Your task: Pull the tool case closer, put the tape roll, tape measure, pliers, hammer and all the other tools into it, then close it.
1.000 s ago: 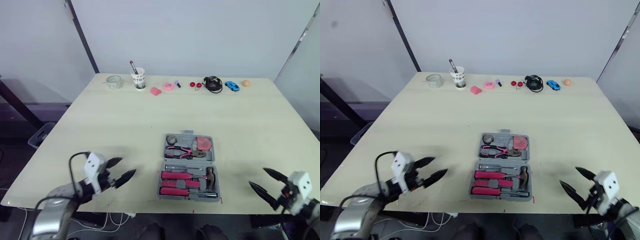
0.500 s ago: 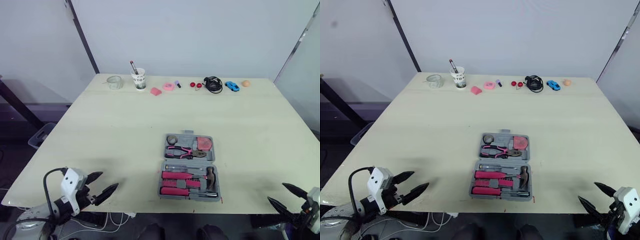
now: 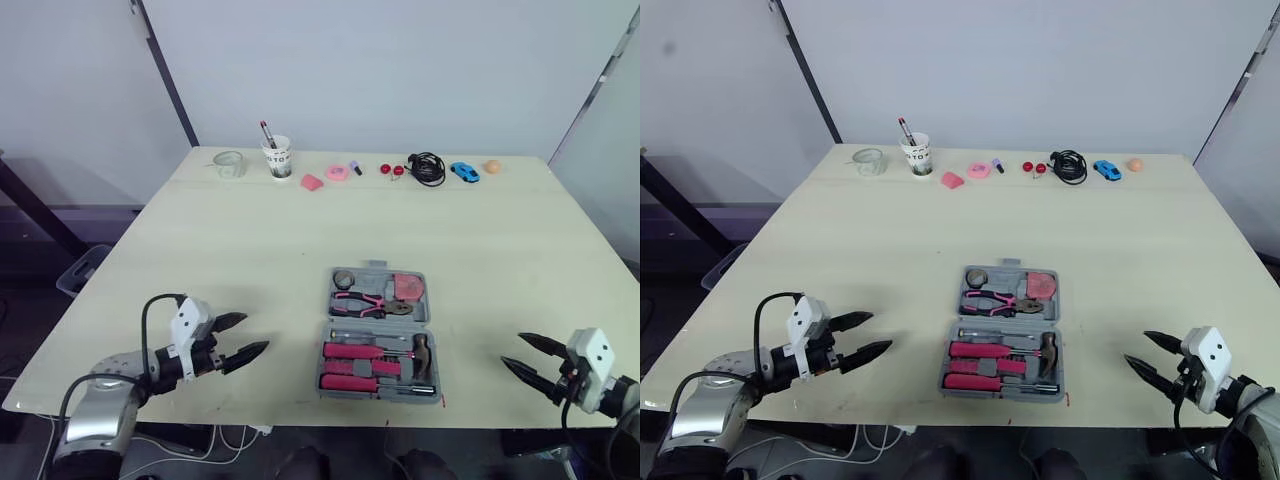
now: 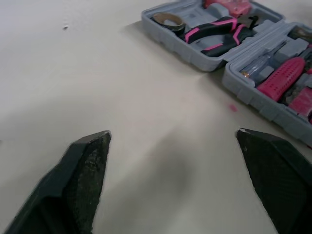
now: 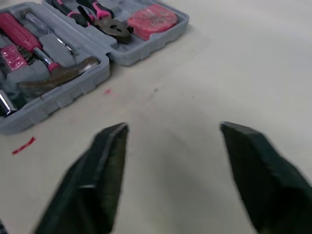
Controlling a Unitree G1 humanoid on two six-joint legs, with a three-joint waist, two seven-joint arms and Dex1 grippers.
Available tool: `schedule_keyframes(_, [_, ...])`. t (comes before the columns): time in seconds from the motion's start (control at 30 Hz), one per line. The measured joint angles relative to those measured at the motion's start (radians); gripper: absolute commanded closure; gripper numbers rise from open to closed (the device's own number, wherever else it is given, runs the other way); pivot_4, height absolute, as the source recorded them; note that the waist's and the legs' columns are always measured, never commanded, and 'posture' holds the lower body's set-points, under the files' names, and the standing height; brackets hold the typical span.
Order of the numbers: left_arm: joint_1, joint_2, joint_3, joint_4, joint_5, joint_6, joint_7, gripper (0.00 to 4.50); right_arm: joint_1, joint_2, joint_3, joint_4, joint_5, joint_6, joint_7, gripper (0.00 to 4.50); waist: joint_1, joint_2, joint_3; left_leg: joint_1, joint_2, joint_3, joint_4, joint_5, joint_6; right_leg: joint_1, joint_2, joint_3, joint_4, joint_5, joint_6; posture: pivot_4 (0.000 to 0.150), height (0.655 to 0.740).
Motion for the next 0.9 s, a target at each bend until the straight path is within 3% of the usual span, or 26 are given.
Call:
schedule_keyframes(0.03, [-0.006, 0.000, -0.004, 0.006, 0.001, -0.001, -0.002, 1.37, -0.005, 0.000, 0.003, -0.001, -0.002, 0.003, 0.000, 2.59, 0.000, 0.000, 0.000, 0.000, 0.000, 0.000, 0.000, 0.000, 0.000, 0.000, 0.000, 0.000, 0.000, 0.000, 0.000, 0.150, 0.7400])
schedule_keyframes(0.17, [-0.115, -0.007, -0.086, 0.102, 0.034, -0.012, -0.051, 2.86, -0.098, 0.000, 0.089, -0.001, -0.057, 0.036, -0.012, 4.19, 0.000, 0.000, 0.000, 0.000, -0.001, 0.001, 0.001, 0.000, 0.000, 0.000, 0.000, 0.000, 0.001, 0.000, 0.001, 0.150, 0.7400])
schedule_keyframes(0.2, [-0.139, -0.011, -0.103, 0.113, 0.038, -0.013, -0.062, 3.03, -0.119, 0.000, 0.107, -0.002, -0.067, 0.043, -0.014, 4.35, 0.000, 0.000, 0.000, 0.000, -0.001, 0.001, 0.001, 0.000, 0.000, 0.000, 0.000, 0.000, 0.001, 0.000, 0.001, 0.150, 0.7400])
schedule_keyframes(0.23, [-0.165, -0.015, -0.119, 0.132, 0.043, -0.014, -0.075, 3.68, -0.143, 0.001, 0.128, -0.001, -0.079, 0.050, -0.016, 4.50, 0.000, 0.000, 0.000, -0.001, -0.002, 0.000, 0.001, 0.000, 0.000, 0.000, 0.000, 0.000, 0.001, 0.001, 0.002, 0.150, 0.7400])
schedule_keyframes(0.3, [-0.234, -0.029, -0.163, 0.195, 0.067, -0.023, -0.111, 4.44, -0.206, 0.001, 0.188, 0.009, -0.119, 0.070, -0.023, 4.50, 0.000, 0.000, 0.000, -0.002, -0.002, 0.000, 0.001, 0.000, 0.000, 0.000, 0.001, -0.001, 0.001, 0.002, 0.003, 0.150, 0.7400])
schedule_keyframes(0.9, [-0.465, -0.120, -0.314, 0.526, 0.229, -0.148, -0.189, 4.44, -0.392, 0.063, 0.381, 0.105, -0.272, 0.121, -0.044, 4.50, 0.000, -0.001, 0.000, -0.003, -0.002, -0.002, 0.001, 0.000, 0.000, 0.000, 0.001, -0.003, 0.001, 0.002, 0.004, 0.150, 0.7400])
